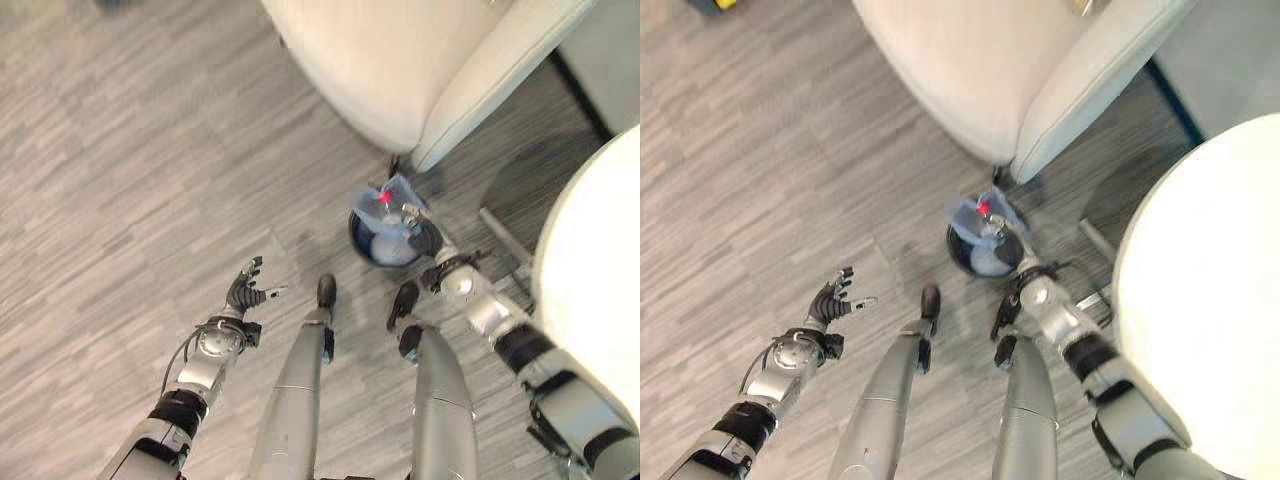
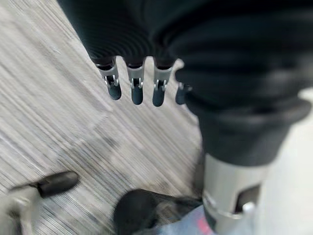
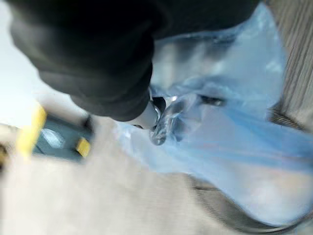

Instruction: Gather garbage on tea table into small bin, then transfer packed bag to large trash can.

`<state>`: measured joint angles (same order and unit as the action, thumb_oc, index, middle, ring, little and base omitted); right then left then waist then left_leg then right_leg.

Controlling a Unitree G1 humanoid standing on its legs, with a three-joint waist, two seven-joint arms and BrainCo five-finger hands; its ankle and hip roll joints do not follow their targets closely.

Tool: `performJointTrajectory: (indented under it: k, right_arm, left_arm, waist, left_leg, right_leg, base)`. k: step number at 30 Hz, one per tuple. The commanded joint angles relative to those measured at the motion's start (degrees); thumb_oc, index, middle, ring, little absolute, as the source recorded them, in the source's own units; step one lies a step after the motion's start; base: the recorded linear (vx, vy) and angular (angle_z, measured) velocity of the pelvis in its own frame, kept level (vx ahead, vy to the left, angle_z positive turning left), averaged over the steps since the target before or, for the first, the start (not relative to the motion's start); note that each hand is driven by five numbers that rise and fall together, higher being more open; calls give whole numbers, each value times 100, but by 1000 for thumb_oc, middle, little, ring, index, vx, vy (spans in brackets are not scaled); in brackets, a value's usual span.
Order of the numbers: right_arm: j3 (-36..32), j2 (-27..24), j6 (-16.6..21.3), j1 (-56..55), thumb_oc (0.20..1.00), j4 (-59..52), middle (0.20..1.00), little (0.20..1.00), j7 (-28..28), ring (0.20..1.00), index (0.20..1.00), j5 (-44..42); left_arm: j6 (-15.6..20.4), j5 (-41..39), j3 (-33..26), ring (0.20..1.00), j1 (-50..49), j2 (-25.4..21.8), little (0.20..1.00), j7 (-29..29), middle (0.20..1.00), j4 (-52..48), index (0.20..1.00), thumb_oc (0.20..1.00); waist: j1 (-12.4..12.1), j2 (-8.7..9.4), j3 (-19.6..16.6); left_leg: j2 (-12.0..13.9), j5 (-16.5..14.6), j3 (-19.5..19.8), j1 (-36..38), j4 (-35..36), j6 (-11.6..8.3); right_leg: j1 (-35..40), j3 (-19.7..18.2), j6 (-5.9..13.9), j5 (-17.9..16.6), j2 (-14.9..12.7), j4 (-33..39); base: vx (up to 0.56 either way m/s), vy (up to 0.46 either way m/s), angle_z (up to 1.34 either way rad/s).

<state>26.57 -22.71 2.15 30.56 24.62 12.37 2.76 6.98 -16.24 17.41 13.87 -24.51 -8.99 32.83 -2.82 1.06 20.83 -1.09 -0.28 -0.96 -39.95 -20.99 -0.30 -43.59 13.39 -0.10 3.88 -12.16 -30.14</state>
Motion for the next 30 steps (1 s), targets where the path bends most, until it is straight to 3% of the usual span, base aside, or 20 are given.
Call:
performJointTrajectory:
  k: [1,4,7,15,20,23,24,25,26,27,30]
  right_arm:
    - [-212,63,544,211,200,-346,200,200,-142,200,200,-816]
    - [-519,374,692,-632,200,-885,200,200,-461,200,200,-1360]
    - [-657,426,711,-1047,200,-1180,200,200,-629,200,200,-1578]
    - [-901,461,728,-1735,200,-1881,200,200,-1017,200,200,-1921]
    - [-896,505,727,-1836,200,-2194,200,200,-1212,200,200,-2092]
    - [-900,575,787,-1796,200,-2273,200,200,-1270,200,200,-2236]
    - [-920,582,834,-1782,200,-2293,200,200,-1291,200,200,-2326]
    - [-920,582,835,-1783,200,-2293,200,200,-1292,200,200,-2326]
    - [-981,575,884,-1795,200,-2360,200,200,-1274,200,200,-2319]
    - [-1044,597,879,-1771,200,-2379,200,200,-1168,200,200,-2295]
    - [-1050,629,954,-1645,200,-2347,200,200,-1001,200,200,-2463]
  left_arm:
    - [102,205,-234,1000,-185,13,1000,44,1000,32,1000,1000]
    - [80,208,-419,1000,-648,130,1000,125,1000,13,1000,1000]
    - [69,245,-526,1000,-942,171,1000,171,1000,-44,1000,1000]
    - [15,442,-822,1000,-1656,193,1000,373,1000,-293,1000,1000]
    - [13,581,-881,1000,-1928,157,1000,477,1000,-532,1000,1000]
    - [45,577,-825,1000,-1840,103,1000,493,1000,-637,1000,1000]
    - [64,552,-815,1000,-1760,72,1000,517,1000,-721,1000,1000]
    - [63,551,-815,1000,-1762,72,1000,518,1000,-723,1000,1000]
    - [85,526,-798,1000,-1729,43,1000,544,1000,-836,1000,1000]
    - [104,511,-783,1000,-1789,-5,1000,535,1000,-1109,1000,1000]
    - [106,537,-685,1000,-1753,-20,1000,534,1000,-1254,1000,1000]
  waist:
    - [-1,-80,111]
    - [109,30,-89]
    - [158,77,-322]
    - [208,143,-918]
    - [156,152,-1012]
    - [147,114,-873]
    - [143,67,-856]
    - [140,71,-864]
    - [110,26,-921]
    - [-69,85,-1034]
    - [-183,108,-1076]
  left_leg:
    - [46,-317,-20,578,477,-124]
    - [39,-102,-150,1735,1186,-97]
    - [74,-69,-243,2328,1541,-112]
    - [31,-28,-483,3349,2250,-104]
    - [3,-110,-601,3737,2390,-17]
    - [73,-35,-601,3613,2279,36]
    - [125,71,-554,3458,2209,61]
    - [123,67,-558,3447,2204,61]
    - [167,210,-498,3278,2179,55]
    - [144,366,-351,2987,2136,5]
    - [158,797,-169,2494,2103,-259]
  right_leg:
    - [723,-134,521,152,12,625]
    - [1918,-43,602,-269,89,1562]
    - [2544,-50,690,-376,136,1995]
    - [3456,-161,849,-583,312,2764]
    - [3583,-410,926,-633,340,2689]
    - [3374,-703,943,-490,431,2152]
    - [3346,-957,877,-232,608,1751]
    - [3327,-963,877,-222,604,1733]
    - [3429,-1157,763,99,822,1305]
    - [3739,-1307,624,362,989,1416]
    - [4033,-1448,372,423,1276,2409]
  base:
    - [73,46,-18]
    - [97,80,-29]
    - [97,42,-19]
    - [91,67,-16]
    - [5,75,-31]
    - [-171,8,-27]
    - [-232,-7,0]
    - [-283,-65,42]
    - [-270,-214,45]
    - [-324,-291,67]
    - [-210,-279,65]
